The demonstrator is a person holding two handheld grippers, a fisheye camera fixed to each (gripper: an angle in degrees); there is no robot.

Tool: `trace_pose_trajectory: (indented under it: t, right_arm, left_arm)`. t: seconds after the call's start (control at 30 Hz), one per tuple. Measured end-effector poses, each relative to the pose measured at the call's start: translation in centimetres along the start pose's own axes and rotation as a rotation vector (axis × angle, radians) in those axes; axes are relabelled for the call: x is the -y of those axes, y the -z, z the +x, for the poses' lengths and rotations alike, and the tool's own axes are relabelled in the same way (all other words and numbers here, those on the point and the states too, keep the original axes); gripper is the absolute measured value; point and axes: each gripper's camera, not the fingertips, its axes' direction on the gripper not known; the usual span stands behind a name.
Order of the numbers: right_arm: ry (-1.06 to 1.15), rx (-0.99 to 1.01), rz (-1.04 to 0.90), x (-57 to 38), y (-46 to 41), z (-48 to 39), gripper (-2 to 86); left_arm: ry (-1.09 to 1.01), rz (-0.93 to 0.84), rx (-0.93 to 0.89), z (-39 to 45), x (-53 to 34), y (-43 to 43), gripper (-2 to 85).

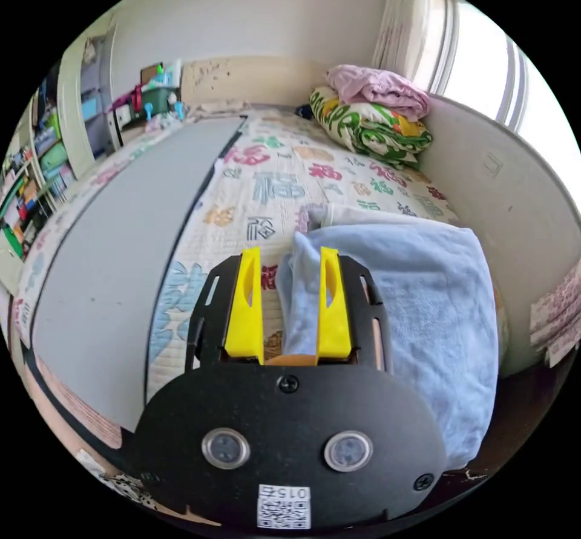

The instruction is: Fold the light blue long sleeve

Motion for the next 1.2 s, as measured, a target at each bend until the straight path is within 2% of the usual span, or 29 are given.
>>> trace_pose_trajectory:
  t: [0.03,0.1,0.27,0.37,0.43,0.47,0.63,0.77,0.9,1.1,1.2]
  right_arm:
    - [0.013,-0.059,-0.085,1.6,-1.5,-1.0,13.1]
    - [0.011,-0.169,-0.103,3.7,-1.3,-2.4,11.7]
    - [0.033,-0.261,-0.086,6.4,2.9,-4.3,7.0]
    - [-0.093,-0.072,-0.060,7.3,8.5,-1.2,3.2]
    - [-0.316,0.168,0.011,6.0,14.5,4.1,2.1]
    - [-0.358,0.201,0.037,5.4,16.1,5.2,2.0]
    - [-0.485,0.173,0.222,-1.1,30.1,8.6,1.2]
    - [-0.567,0.194,0.301,-5.0,34.9,10.3,1.2]
    - [-0.589,0.238,0.313,-6.6,38.0,11.6,1.2]
    - [-0.598,0.262,0.332,-8.3,42.1,13.0,1.2]
    - [-0.606,0.278,0.339,-9.6,43.7,14.1,1.2]
  left_arm:
    - [-0.067,-0.073,0.000,2.2,0.6,-4.9,5.2]
    - [-0.190,-0.206,-0.007,6.4,1.1,-14.0,7.5]
    - [-0.233,-0.321,-0.155,10.8,1.1,-27.9,8.1]
    - [-0.249,-0.350,-0.212,13.2,1.7,-35.6,8.1]
    - [-0.261,-0.372,-0.254,15.0,2.4,-40.7,8.2]
    - [-0.270,-0.383,-0.287,16.4,2.8,-44.4,8.3]
    - [-0.247,-0.515,-0.404,23.4,2.7,-62.1,9.7]
    - [-0.218,-0.720,-0.423,28.9,-0.6,-78.7,9.7]
    - [-0.085,-0.765,-0.408,28.8,-3.4,-90.5,10.8]
    - [0.116,-0.729,-0.370,25.2,-5.9,-101.6,13.6]
    - [0.130,-0.722,-0.366,25.0,-6.5,-104.8,13.9]
